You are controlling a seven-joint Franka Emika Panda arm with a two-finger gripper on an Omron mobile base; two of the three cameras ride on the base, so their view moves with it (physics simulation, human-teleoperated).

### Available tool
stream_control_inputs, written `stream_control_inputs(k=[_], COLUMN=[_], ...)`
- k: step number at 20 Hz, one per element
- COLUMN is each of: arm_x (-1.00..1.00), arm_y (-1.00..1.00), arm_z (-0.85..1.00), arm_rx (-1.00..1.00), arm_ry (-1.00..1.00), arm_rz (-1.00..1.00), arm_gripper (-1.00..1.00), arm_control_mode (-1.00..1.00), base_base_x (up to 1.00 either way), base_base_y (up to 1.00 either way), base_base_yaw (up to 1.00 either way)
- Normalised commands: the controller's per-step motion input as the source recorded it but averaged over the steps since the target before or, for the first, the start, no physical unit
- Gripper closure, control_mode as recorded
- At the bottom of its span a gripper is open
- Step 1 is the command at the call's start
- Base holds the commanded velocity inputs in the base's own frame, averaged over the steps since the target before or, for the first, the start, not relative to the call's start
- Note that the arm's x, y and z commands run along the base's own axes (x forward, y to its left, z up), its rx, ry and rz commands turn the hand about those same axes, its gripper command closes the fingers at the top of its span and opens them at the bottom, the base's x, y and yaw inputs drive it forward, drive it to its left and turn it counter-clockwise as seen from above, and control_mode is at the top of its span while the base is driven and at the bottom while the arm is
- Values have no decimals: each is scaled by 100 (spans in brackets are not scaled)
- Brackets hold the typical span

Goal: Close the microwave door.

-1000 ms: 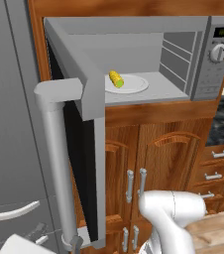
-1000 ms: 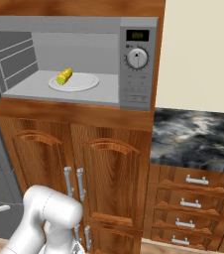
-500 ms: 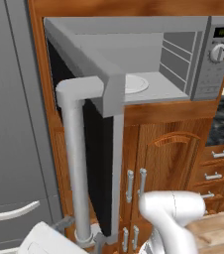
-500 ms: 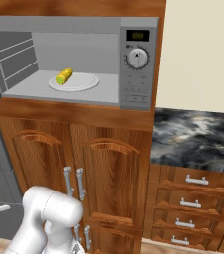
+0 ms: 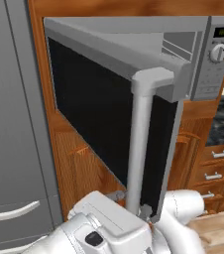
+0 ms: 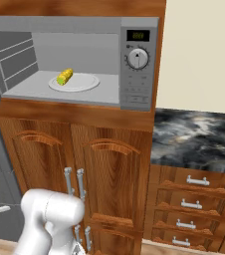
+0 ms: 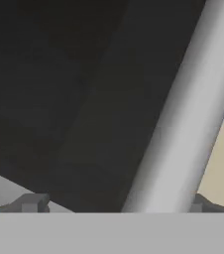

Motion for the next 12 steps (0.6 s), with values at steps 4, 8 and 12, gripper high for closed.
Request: stream_control_inputs(k=[4, 8, 12], arm_x=[63, 65, 80], arm_y=[-82, -74, -59], arm_z=[13, 0, 0], arm_rx=[6, 22, 10], arm_ry=[8, 3, 2], arm_rz=[-1, 9, 20], arm_gripper=[-100, -100, -100], arm_control_mode=[-100, -100, -100], base_base_x=[0, 0, 0], base_base_y=[0, 0, 0], base_base_yaw=[0, 0, 0])
